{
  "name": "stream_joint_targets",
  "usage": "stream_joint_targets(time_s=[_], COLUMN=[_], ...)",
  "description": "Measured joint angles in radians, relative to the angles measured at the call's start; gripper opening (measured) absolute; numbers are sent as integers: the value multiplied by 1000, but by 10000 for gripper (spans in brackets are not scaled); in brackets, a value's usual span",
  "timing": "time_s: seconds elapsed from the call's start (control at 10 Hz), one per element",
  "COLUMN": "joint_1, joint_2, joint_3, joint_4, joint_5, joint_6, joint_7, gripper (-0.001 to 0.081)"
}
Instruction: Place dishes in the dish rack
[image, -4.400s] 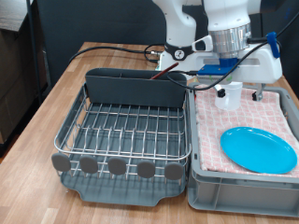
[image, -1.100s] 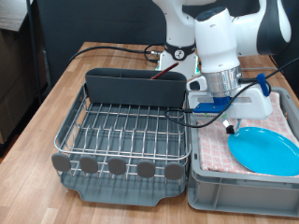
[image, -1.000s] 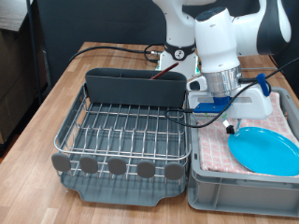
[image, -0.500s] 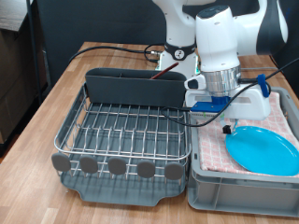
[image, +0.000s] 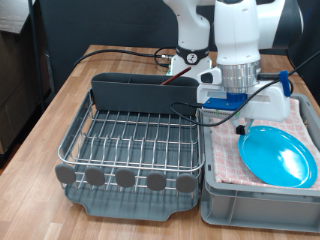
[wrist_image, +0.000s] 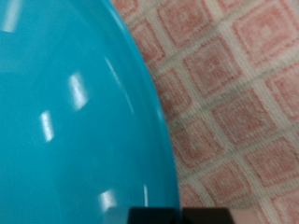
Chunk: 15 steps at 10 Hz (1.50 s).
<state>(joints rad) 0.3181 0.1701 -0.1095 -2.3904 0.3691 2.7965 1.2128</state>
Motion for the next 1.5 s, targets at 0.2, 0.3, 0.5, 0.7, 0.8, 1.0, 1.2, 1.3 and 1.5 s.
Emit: stream_joint_targets(time_s=[0.2,0.3,0.5,0.7,0.8,1.0,1.2,1.3,1.5], joint_1=[7,7,7,7,6,3,3,2,-7], joint_2=[-45,-68,-110,-150,-172,-212,-222,-221,-226], joint_3=[-19,-23,-25,-27,-29,-32,-33,-35,-51], joint_4=[0,0,1,3,5,12,14,15,34], joint_5=[-105,-149,-232,-317,-368,-436,-450,-472,-549], joint_6=[-55,-83,-144,-207,-244,-330,-357,-366,-458], joint_7=[88,122,184,258,299,364,382,383,384], gripper=[14,14,14,14,14,14,14,14,14])
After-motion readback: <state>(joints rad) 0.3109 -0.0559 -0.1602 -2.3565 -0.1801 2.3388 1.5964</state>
